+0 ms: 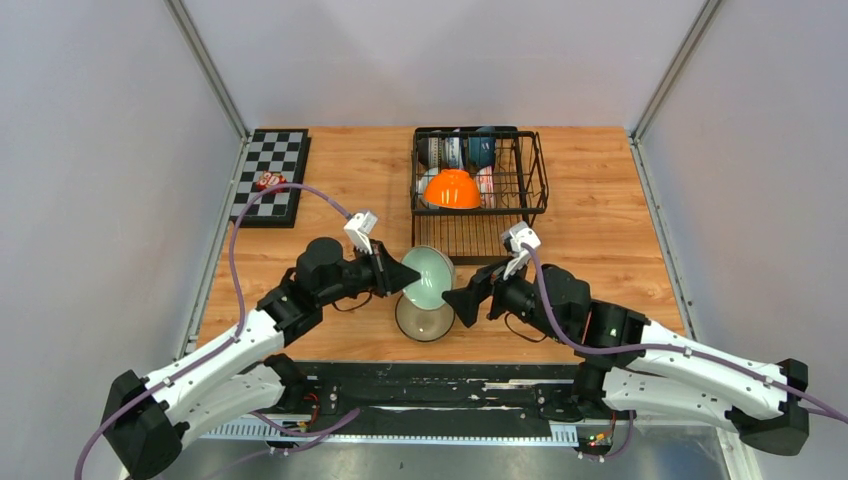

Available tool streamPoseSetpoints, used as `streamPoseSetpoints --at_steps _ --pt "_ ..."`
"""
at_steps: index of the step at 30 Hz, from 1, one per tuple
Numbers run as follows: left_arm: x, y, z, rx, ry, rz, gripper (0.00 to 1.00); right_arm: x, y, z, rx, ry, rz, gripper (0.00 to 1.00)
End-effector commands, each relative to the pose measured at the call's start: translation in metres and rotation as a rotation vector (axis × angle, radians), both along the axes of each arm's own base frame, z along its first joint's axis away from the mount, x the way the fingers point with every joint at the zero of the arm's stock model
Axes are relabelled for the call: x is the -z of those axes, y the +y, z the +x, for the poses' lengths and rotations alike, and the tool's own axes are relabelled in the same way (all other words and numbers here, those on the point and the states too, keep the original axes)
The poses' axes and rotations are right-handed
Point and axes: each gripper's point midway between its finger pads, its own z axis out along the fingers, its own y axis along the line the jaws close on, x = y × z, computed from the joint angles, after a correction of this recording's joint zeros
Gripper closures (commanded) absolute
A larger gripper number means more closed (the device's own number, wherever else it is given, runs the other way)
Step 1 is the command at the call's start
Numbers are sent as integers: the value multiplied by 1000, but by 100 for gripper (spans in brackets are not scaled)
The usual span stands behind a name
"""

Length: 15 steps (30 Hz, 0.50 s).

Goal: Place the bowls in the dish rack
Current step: Turn the bowl upside down on the dish rack.

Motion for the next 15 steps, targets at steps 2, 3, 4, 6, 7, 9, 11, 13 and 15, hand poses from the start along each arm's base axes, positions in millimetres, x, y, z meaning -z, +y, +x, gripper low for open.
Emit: streamPoseSetpoints --at_steps 2,3,4,6,7,9,11,13,15 --pt "-59 -7 -3 38 -135 -212 100 -12 11 -11 -54 30 104 0" --pt "-62 -7 -4 42 -140 -227 100 -14 13 -12 -64 32 115 0" --pt "-64 -7 -5 46 -147 -242 100 -16 15 -14 -75 35 126 0" --pt "-70 -7 -7 56 -161 -276 100 -22 19 -16 -95 35 150 0" --pt "-72 -7 -8 59 -167 -291 100 -24 21 -18 -109 32 159 0" --pt "-76 -6 -10 65 -178 -317 100 -30 26 -21 -133 26 189 0" --pt "-80 -5 -11 69 -188 -339 100 -34 29 -22 -145 24 207 0" --pt "-84 -5 -13 73 -196 -356 100 -39 31 -22 -151 19 225 0" --pt "-87 -5 -14 80 -205 -371 100 -41 32 -22 -151 20 238 0"
